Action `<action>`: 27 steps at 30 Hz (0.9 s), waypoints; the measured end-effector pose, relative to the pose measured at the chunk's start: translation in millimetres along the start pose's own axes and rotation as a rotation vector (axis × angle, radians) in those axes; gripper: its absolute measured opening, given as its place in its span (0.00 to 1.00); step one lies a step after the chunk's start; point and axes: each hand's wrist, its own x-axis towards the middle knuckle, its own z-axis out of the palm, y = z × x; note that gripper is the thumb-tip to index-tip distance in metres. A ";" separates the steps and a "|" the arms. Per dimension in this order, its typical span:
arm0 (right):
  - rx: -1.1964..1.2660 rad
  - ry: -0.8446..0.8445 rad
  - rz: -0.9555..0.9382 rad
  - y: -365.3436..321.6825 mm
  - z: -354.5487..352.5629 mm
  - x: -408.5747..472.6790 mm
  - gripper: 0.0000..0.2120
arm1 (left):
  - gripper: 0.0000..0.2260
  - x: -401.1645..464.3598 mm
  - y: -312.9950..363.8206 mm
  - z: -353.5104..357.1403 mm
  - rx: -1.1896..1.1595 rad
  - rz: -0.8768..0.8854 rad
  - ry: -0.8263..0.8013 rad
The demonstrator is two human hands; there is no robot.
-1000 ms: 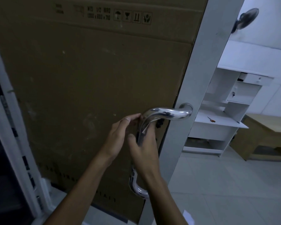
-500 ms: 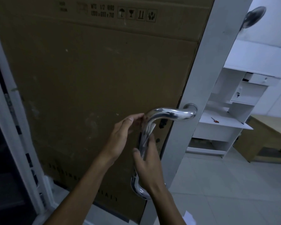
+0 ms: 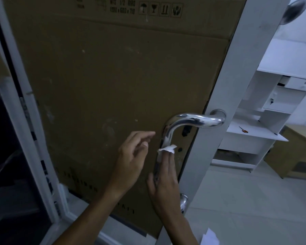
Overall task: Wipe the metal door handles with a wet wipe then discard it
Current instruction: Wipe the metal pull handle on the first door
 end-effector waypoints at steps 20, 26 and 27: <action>0.268 -0.133 -0.023 16.0 -33.7 8.8 0.23 | 0.27 -42.2 -24.3 69.5 0.204 0.075 -0.177; 0.299 0.008 -0.007 21.4 -58.1 12.0 0.18 | 0.28 -19.0 -12.3 86.6 0.045 -0.041 -0.092; 0.282 0.038 -0.031 20.4 -63.3 12.1 0.19 | 0.27 -13.1 -8.1 86.6 0.012 -0.068 -0.087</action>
